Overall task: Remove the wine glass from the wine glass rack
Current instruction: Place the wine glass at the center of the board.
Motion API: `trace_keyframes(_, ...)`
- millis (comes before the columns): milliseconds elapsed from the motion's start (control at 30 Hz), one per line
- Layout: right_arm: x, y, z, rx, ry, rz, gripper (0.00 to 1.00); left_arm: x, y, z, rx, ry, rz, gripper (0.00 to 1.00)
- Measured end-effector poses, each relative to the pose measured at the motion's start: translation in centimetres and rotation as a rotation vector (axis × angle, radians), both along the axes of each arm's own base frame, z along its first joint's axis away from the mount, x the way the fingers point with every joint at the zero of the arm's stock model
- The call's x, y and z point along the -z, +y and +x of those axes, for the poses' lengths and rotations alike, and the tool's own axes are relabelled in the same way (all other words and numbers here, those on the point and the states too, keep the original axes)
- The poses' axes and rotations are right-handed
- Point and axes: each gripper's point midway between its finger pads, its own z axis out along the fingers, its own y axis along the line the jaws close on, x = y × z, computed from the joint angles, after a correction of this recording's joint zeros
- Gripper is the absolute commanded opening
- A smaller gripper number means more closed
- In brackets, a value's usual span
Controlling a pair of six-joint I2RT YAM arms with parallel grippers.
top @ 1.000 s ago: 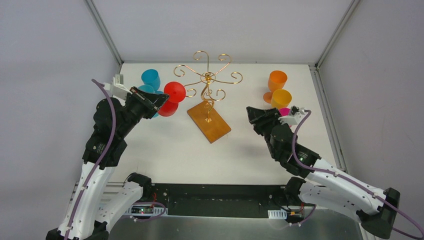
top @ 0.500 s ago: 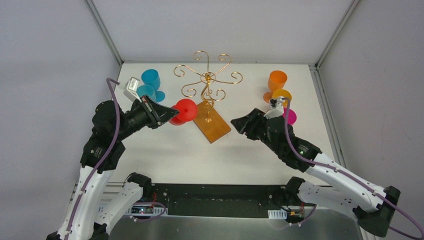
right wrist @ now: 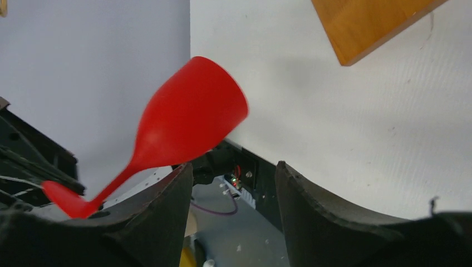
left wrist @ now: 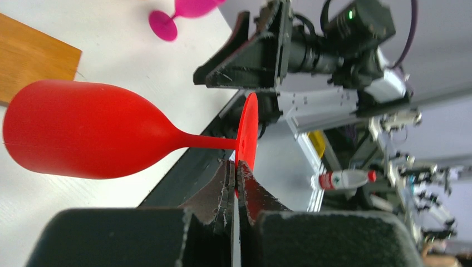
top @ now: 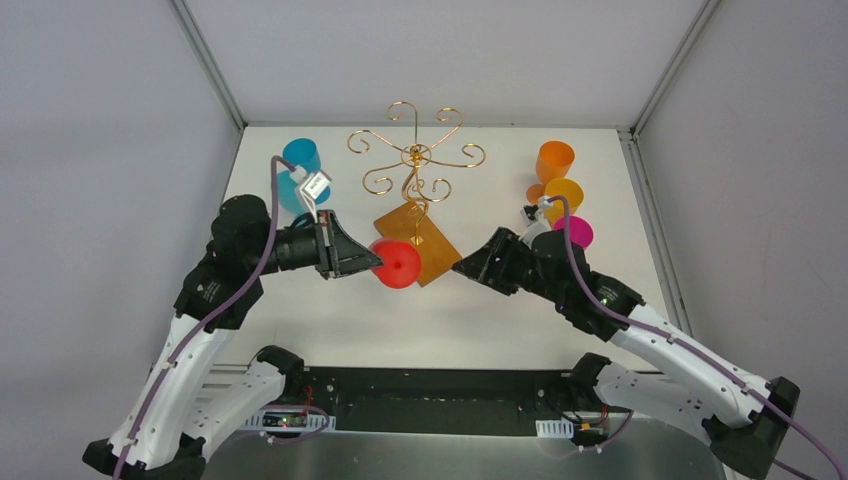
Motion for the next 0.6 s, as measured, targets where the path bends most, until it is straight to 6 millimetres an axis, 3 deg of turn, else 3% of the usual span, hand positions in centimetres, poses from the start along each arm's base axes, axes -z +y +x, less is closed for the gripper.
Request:
trace_keyframes(233, -0.6, 0.3, -0.5, -0.023, 0.151, 0.126, 0.59, 3.5, -3.0, -1.4, 0.144, -0.052, 0.142, 0.0)
trace_keyframes(467, 1.9, 1.1, -2.4, -0.081, 0.329, 0.204, 0.59, 5.8, -4.2, -1.6, 0.182, -0.167, 0.264, 0.0)
trace_keyframes(600, 2.1, 1.8, -3.0, -0.119, 0.385, 0.248, 0.57, 6.4, -4.5, -0.9, 0.181, -0.208, 0.305, 0.0)
